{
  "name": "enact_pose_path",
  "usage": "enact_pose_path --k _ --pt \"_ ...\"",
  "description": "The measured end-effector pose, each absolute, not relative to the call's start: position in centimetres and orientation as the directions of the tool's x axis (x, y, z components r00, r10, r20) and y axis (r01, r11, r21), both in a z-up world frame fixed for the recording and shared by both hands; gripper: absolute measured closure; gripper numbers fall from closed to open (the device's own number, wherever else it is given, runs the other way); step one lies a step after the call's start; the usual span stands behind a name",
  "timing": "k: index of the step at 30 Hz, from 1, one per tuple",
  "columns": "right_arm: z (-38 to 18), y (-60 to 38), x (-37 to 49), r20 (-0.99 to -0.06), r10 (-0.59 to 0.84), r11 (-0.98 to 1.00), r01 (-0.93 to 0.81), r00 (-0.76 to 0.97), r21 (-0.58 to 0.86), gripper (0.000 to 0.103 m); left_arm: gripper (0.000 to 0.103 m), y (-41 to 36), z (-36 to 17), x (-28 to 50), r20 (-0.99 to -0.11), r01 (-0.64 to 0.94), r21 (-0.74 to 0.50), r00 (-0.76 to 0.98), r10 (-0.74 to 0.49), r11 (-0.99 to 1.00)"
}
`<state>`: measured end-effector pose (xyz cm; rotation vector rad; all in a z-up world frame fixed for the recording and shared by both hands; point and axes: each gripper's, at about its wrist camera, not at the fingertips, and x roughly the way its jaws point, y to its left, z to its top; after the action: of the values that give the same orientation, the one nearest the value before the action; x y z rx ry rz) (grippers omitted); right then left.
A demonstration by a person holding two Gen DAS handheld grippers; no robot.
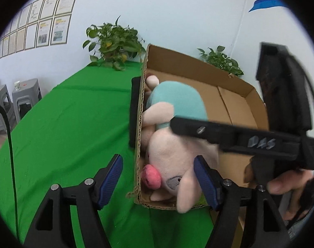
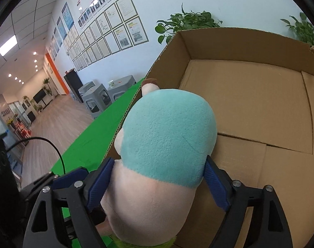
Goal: Organize objects
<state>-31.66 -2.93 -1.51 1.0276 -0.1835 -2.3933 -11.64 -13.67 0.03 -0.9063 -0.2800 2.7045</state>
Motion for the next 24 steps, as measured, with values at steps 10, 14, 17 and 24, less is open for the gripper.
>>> enact_pose_path --k 10,14,17,24 --pt "-0.6 -0.3 -31.4 -0.632 -0.537 -0.843 0.352 -0.558 0.406 0.018 0.032 -13.1 -0.8 -11.8 -0.570 -0.232 -0.331 -0.724 0.389 -0.915" --pt "-2.3 -0.3 -31.2 -0.643 -0.533 -0.845 0.319 -0.549 0.428 0.036 0.038 -13.1 -1.0 -11.7 -0.575 -0.232 -0.331 -0.719 0.390 -0.915" --pt "-2.3 -1.4 -30.3 -0.650 -0.494 -0.870 0.323 -0.578 0.373 0.041 0.044 -13.4 -1.0 -11.8 -0.575 -0.224 -0.338 -0.720 0.389 -0.914" --pt "-3.0 -1.1 -30.7 -0.666 -0.504 -0.861 0.268 -0.550 0.431 0.034 0.049 -13.0 -1.2 -11.4 -0.578 -0.203 -0.332 -0.728 0.369 -0.921"
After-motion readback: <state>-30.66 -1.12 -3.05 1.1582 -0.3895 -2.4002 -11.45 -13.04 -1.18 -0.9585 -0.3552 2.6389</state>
